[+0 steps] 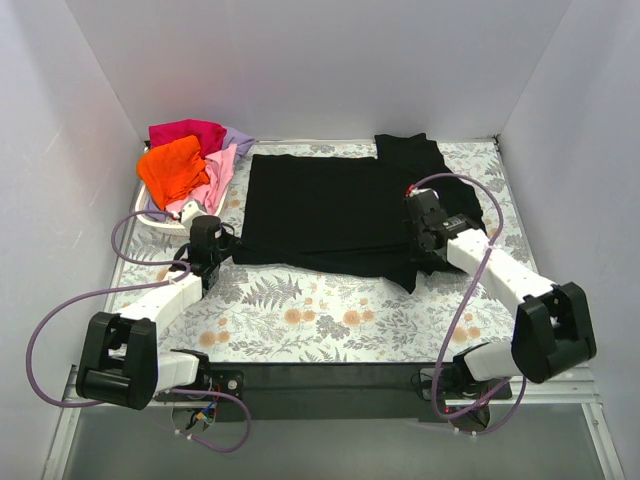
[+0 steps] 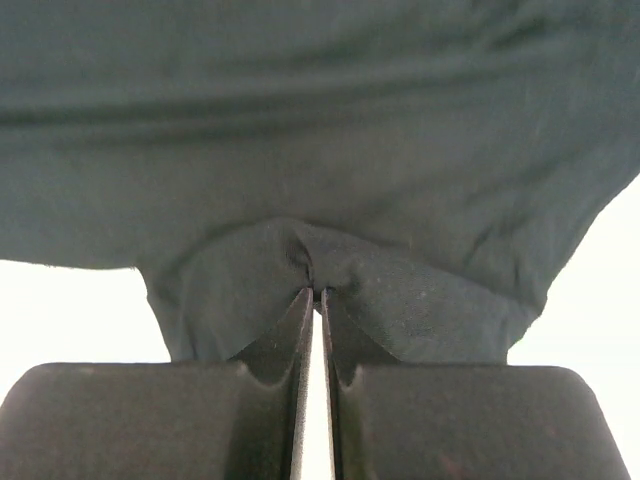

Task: Fold and stack the t-shirts
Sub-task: Flatten the tshirt out

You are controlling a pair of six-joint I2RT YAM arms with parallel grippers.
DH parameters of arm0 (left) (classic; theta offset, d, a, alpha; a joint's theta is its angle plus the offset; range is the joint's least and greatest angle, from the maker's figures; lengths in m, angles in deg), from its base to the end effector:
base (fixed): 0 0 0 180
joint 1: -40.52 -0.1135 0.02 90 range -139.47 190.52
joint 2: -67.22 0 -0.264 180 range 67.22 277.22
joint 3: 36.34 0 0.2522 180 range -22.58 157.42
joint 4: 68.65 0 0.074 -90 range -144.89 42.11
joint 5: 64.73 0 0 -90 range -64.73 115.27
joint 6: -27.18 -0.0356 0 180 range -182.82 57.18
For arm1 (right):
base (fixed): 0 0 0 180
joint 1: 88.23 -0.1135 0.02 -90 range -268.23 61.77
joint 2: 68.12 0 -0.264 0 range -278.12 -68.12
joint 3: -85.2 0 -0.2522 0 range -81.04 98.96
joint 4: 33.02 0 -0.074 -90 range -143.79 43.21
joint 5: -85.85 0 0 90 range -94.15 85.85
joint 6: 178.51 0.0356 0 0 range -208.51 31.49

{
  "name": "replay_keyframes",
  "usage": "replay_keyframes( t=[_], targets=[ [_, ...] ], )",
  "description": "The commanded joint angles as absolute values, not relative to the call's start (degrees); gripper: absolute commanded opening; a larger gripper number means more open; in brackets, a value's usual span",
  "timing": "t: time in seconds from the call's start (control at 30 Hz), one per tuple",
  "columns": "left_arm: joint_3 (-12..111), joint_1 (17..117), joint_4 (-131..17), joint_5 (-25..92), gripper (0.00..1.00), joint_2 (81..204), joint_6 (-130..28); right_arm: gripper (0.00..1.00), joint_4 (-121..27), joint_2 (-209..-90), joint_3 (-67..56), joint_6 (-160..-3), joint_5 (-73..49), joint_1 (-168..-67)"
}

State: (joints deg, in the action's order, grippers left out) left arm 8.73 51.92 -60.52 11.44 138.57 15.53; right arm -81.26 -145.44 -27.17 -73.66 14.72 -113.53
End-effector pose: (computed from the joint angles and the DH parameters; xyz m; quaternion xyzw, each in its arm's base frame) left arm 0.2480 -0.0413 0.1906 -0.5312 0.7016 -0.2511 0.4032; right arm 0.2471 0.1040 0.2374 -0.0412 0.9483 -0.0544 0.3100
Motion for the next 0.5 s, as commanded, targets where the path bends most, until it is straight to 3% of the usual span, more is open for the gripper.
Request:
replay_keyframes(
  t=[0.0,0.03,0.13,0.17,0.27,0.47],
  targets=[
    [8.2,51.7,-61.1,12.1,0.0,136.9,14.5,0.01,-77.5,-150.1,-22.5,-75.9,17.6,-113.1],
    [8.3,51.7,-61.1,12.4,0.0,137.0,14.5,0.03,-77.1,-152.9,-20.9,-75.9,18.3,-112.8],
    [8.4,51.7,-61.1,13.0,0.0,137.1,14.4,0.21,-76.5,-157.1,-17.2,-76.0,20.1,-112.4],
    [8.4,51.7,-61.0,13.0,0.0,137.1,14.5,0.31,-76.7,-157.4,-16.7,-76.0,19.5,-112.4],
    [8.4,51.7,-61.0,12.5,0.0,137.1,14.3,0.46,-76.6,-154.3,-17.1,-75.1,16.6,-112.7],
    [8.4,51.7,-61.0,12.1,0.0,137.4,14.1,0.63,-76.5,-139.9,-25.7,-72.6,16.7,-113.0]
  ],
)
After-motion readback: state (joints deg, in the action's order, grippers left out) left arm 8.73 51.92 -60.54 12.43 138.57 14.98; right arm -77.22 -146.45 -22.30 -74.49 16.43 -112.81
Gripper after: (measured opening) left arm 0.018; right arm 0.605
